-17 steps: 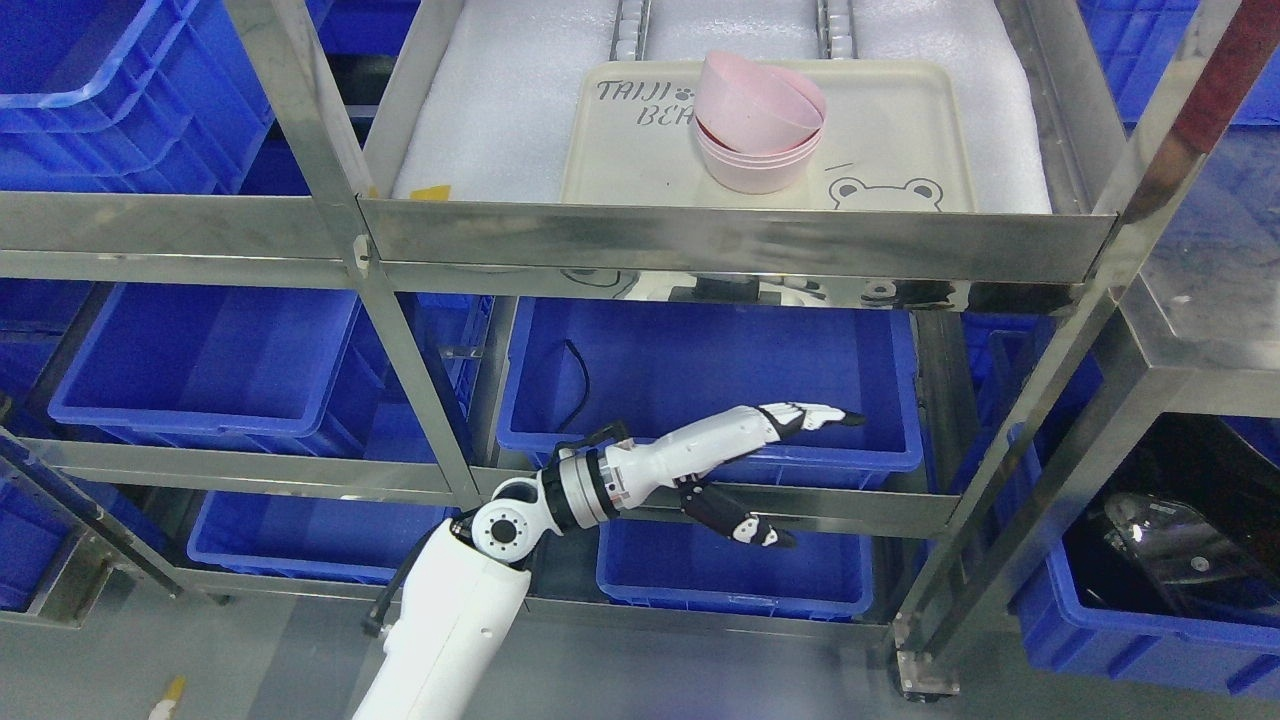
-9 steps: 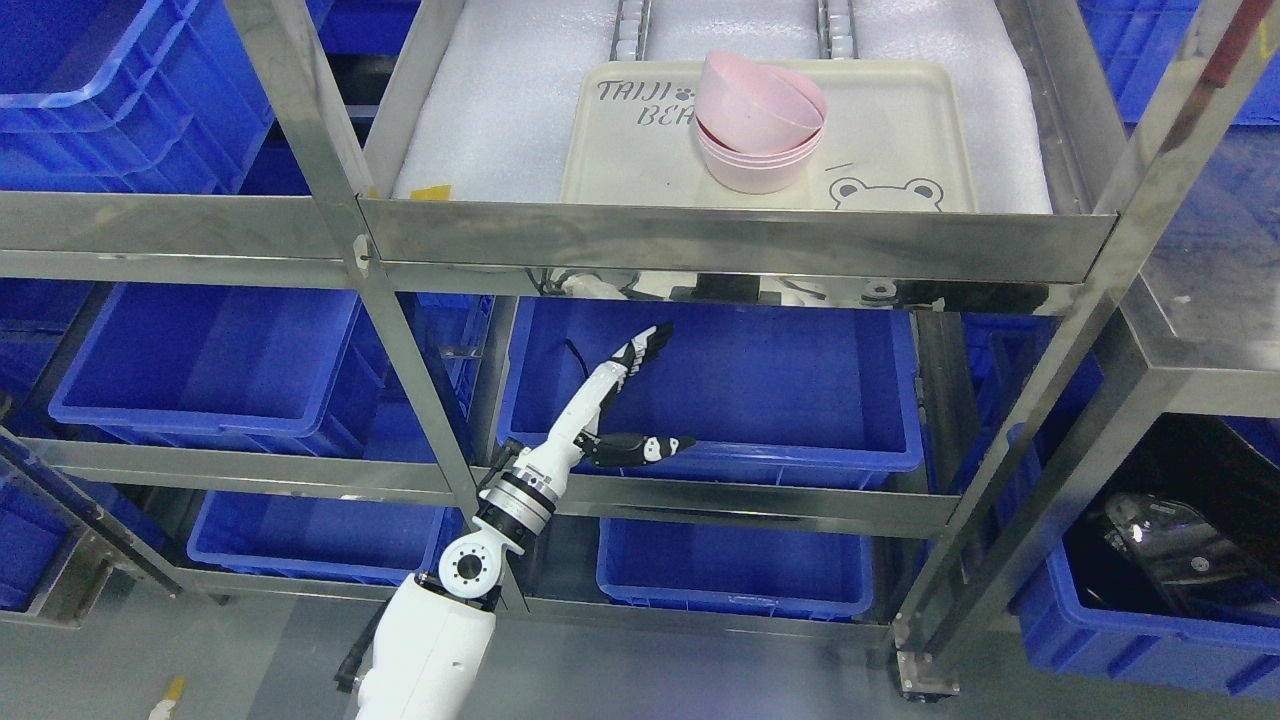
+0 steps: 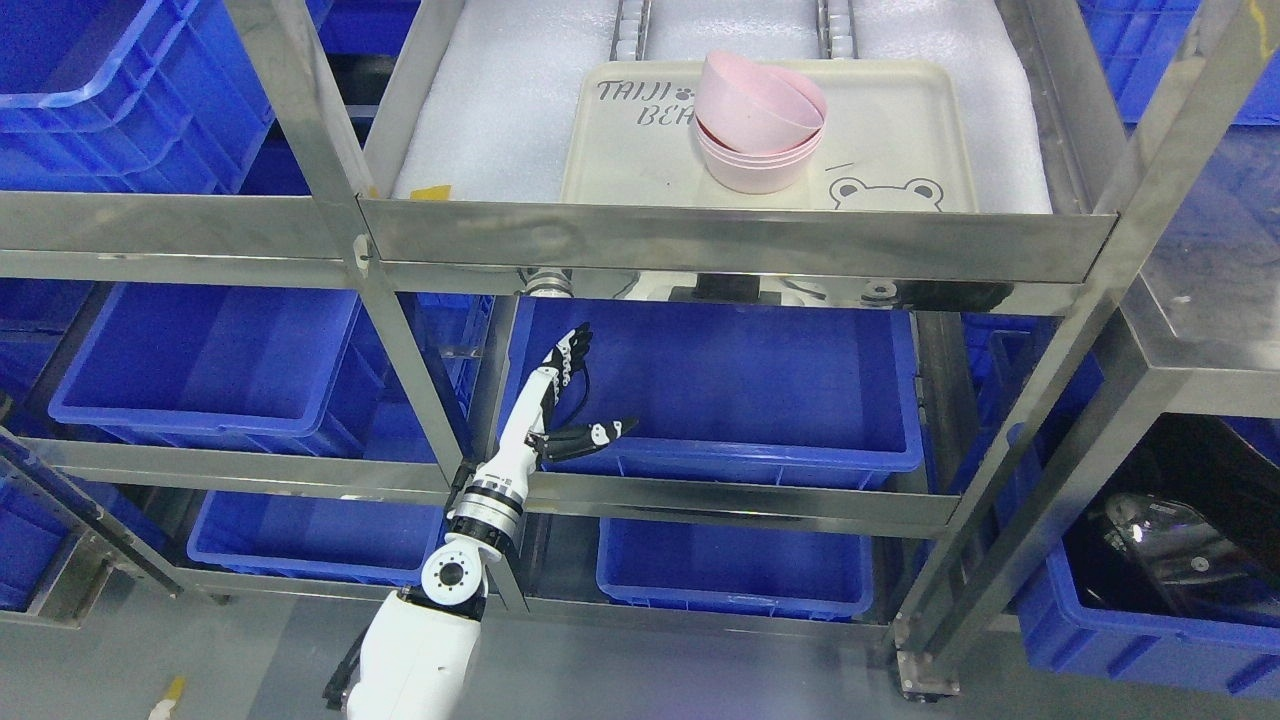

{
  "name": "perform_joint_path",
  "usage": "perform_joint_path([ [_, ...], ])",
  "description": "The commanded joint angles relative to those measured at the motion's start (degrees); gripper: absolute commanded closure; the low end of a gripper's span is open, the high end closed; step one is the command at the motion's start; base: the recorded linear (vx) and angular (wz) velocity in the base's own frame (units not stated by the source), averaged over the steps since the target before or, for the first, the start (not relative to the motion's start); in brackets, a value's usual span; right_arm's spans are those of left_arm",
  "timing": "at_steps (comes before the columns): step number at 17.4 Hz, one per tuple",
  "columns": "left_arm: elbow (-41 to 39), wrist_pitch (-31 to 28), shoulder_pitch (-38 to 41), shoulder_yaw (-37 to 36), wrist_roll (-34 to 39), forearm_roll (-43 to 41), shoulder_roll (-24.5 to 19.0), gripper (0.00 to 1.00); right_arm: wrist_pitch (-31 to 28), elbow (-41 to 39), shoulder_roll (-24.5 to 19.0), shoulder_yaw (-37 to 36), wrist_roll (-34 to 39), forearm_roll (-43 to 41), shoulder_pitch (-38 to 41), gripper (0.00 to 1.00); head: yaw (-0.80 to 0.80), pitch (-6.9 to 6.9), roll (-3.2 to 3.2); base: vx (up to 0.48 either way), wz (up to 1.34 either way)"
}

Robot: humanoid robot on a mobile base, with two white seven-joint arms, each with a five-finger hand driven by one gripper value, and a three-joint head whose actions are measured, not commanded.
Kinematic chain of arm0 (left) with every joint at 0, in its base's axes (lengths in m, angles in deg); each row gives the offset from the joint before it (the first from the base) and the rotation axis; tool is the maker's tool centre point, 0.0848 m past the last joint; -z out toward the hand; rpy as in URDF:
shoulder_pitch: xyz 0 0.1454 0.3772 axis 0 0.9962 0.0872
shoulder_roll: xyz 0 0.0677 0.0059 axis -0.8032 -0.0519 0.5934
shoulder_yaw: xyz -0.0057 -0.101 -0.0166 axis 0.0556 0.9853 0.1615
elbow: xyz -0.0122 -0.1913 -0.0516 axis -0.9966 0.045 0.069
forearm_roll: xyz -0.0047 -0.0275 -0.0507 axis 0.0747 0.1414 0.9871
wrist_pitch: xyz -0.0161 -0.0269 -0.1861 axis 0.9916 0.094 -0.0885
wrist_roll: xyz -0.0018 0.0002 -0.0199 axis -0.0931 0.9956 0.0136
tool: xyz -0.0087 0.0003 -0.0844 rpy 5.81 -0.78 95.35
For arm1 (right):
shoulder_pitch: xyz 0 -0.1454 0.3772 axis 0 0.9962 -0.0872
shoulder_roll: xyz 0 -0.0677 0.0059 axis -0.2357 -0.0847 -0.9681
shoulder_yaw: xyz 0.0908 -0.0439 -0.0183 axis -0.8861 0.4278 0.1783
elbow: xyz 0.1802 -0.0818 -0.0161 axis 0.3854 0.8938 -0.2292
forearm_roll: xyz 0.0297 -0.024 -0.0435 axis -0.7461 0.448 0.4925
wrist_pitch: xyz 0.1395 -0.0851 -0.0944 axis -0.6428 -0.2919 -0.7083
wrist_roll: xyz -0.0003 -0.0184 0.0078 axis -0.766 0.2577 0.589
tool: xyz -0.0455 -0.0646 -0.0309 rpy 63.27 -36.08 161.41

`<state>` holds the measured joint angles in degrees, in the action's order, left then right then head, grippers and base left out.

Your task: Stack pink IKEA bowl on shelf middle layer

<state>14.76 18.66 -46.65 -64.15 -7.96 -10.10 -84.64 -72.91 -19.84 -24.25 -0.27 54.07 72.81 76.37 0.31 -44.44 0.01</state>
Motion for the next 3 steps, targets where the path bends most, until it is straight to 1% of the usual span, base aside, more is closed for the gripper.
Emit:
perform_joint_path([
  [1, -5.21, -2.59, -0.2, 1.4, 0.19, 1.52, -1.0, 0.0, -0.04, -1.0, 1.0, 0.0, -0.04, 0.0, 1.32, 0.0, 0.0, 0.0, 0.0, 0.0, 0.0],
  [3, -9.79, -8.04, -0.11, 1.22, 0.28, 3.62, -1.0, 0.0, -0.04, -1.0, 1.0, 0.0, -0.04, 0.0, 1.32, 0.0, 0.0, 0.0, 0.0, 0.0, 0.0],
])
